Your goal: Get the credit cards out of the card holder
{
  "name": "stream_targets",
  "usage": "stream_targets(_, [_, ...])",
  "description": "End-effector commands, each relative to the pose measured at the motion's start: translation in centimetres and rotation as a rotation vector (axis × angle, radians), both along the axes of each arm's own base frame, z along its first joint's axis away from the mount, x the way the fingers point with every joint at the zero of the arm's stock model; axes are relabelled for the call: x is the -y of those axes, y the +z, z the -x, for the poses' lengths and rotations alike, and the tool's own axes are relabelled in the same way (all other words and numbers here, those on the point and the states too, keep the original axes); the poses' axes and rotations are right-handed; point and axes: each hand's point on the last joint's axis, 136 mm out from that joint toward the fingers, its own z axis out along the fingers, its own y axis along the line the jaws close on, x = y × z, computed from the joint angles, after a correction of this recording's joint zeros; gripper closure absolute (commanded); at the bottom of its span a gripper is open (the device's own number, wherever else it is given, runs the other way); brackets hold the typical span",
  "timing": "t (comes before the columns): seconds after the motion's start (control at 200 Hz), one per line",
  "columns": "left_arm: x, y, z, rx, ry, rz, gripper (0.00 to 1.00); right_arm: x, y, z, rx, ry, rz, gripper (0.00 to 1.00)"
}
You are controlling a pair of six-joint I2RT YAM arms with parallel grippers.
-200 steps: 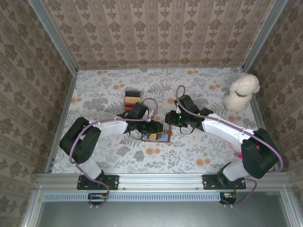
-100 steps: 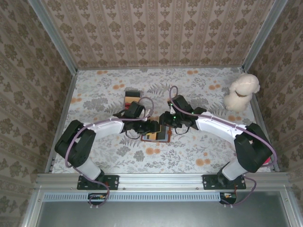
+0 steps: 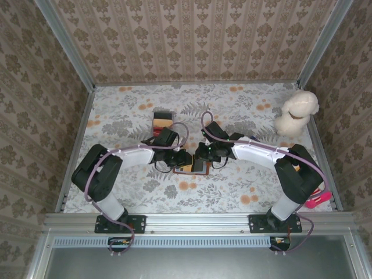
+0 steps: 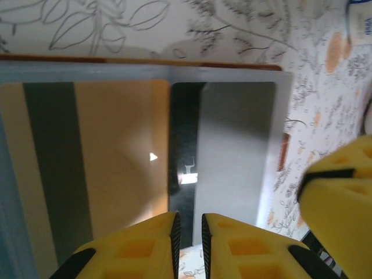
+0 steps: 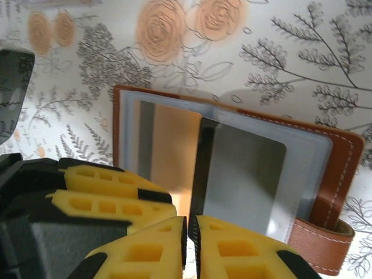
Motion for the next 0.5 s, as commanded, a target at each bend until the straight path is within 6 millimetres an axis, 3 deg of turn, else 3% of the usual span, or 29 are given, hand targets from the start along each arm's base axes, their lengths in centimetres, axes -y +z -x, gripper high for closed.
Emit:
stream_targets(0.0, [1.3, 0.7, -1.4, 0.007, 0.034, 0.036, 0.81, 1.0, -2.1, 1.0, -0.054, -0.017, 0.065, 0.86])
stream_targets(0.495, [0.1, -1.2, -1.0, -0.022, 0.059, -0.045, 0.72, 1.4, -6.0, 1.3, -0.120, -0.013, 0.089, 0.88])
